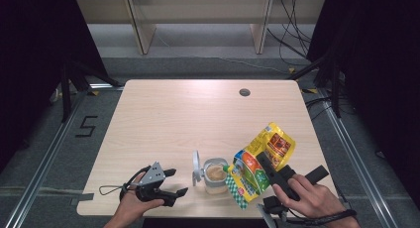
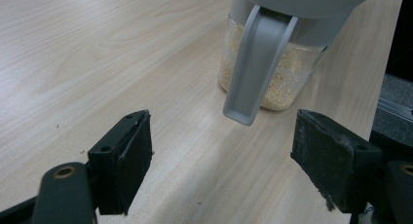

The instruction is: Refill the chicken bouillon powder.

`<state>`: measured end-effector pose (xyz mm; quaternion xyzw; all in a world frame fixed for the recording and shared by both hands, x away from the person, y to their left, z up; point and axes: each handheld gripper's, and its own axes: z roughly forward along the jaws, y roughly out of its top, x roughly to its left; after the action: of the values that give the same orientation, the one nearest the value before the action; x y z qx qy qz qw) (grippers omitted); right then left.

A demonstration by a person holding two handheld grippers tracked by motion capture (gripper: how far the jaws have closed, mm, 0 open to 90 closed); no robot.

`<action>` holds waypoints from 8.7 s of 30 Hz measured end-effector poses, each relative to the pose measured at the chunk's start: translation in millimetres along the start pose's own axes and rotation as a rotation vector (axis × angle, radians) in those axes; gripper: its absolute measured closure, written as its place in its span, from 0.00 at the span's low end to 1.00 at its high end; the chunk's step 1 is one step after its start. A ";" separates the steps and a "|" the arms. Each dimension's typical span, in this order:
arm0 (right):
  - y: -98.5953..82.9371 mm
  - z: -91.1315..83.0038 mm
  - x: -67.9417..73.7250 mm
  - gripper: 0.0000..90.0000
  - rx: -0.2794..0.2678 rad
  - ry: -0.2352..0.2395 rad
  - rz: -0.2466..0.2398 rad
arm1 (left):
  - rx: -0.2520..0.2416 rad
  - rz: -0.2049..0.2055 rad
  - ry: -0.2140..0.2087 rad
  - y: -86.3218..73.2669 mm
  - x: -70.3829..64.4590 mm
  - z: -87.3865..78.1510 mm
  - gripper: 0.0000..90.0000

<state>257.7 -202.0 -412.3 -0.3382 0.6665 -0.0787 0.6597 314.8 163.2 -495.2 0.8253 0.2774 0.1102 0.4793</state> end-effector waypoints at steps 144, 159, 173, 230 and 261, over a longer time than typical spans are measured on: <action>-6.7 10.9 52.6 0.76 -0.266 0.214 1.038 | -0.012 0.001 -0.001 0.5 -0.1 -1.1 0.24; -12.1 23.6 59.9 0.77 -0.297 0.285 1.228 | 0.011 -0.002 0.014 0.6 -0.6 -1.5 0.24; -19.3 39.7 72.7 0.80 -0.390 0.326 1.458 | 0.011 -0.002 0.015 0.6 -0.5 -1.5 0.24; -59.8 63.6 120.3 0.65 -0.296 0.345 2.000 | -0.018 0.002 0.004 0.8 0.0 -2.5 0.24; -45.1 14.6 112.2 0.26 -0.047 0.442 2.151 | -0.005 0.001 0.039 -0.3 3.8 -6.9 0.24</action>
<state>298.1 -293.5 -481.9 0.4287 0.7181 0.4914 0.2429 314.6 170.4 -492.3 0.8220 0.2861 0.1270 0.4757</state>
